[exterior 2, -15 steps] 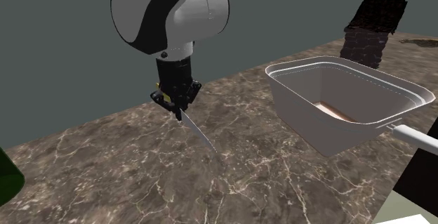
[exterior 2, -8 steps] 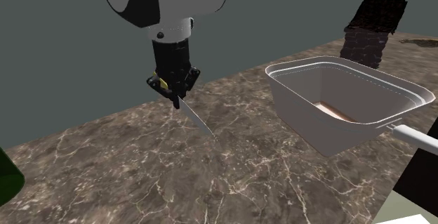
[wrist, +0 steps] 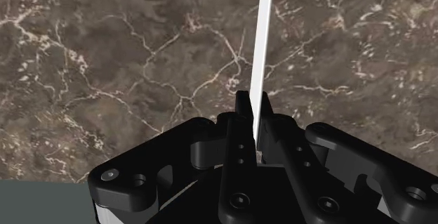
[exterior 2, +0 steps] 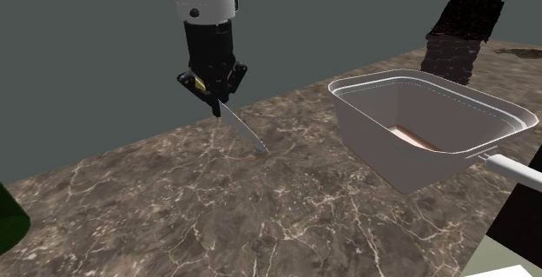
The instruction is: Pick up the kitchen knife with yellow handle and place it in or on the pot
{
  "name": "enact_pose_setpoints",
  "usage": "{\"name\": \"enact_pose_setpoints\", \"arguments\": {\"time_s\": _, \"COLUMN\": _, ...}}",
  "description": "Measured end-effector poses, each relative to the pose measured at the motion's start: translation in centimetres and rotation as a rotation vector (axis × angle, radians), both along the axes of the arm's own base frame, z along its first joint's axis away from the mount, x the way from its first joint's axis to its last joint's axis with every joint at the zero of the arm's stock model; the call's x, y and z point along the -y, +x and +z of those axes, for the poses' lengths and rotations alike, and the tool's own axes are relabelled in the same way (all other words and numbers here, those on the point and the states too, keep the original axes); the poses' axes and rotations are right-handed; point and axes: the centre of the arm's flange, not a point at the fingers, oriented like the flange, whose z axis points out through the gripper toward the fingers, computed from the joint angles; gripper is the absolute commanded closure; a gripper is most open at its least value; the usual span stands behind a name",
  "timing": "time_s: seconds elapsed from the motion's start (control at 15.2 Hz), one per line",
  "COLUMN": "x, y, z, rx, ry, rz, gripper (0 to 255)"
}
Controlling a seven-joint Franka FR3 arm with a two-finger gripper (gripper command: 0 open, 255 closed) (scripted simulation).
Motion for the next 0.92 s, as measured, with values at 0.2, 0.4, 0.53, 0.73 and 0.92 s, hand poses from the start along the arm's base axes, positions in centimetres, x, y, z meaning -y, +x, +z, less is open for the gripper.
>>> {"name": "enact_pose_setpoints", "arguments": {"time_s": 0.2, "x": 0.0, "y": 0.1, "z": 1.5, "rx": 0.0, "ry": 0.0, "rz": 0.0, "gripper": 255}}
{"name": "enact_pose_setpoints", "arguments": {"time_s": 0.4, "x": 0.1, "y": 0.1, "z": 3.1, "rx": 0.0, "ry": 0.0, "rz": 0.0, "gripper": 255}}
{"name": "enact_pose_setpoints", "arguments": {"time_s": 0.53, "x": 0.0, "y": 0.1, "z": 4.0, "rx": 0.0, "ry": 0.0, "rz": 0.0, "gripper": 255}}
{"name": "enact_pose_setpoints", "arguments": {"time_s": 0.73, "x": 0.1, "y": 0.1, "z": 5.7, "rx": 0.0, "ry": 0.0, "rz": 0.0, "gripper": 255}}
{"name": "enact_pose_setpoints", "arguments": {"time_s": 0.92, "x": 0.0, "y": 0.1, "z": 7.3, "rx": 0.0, "ry": 0.0, "rz": 0.0, "gripper": 255}}
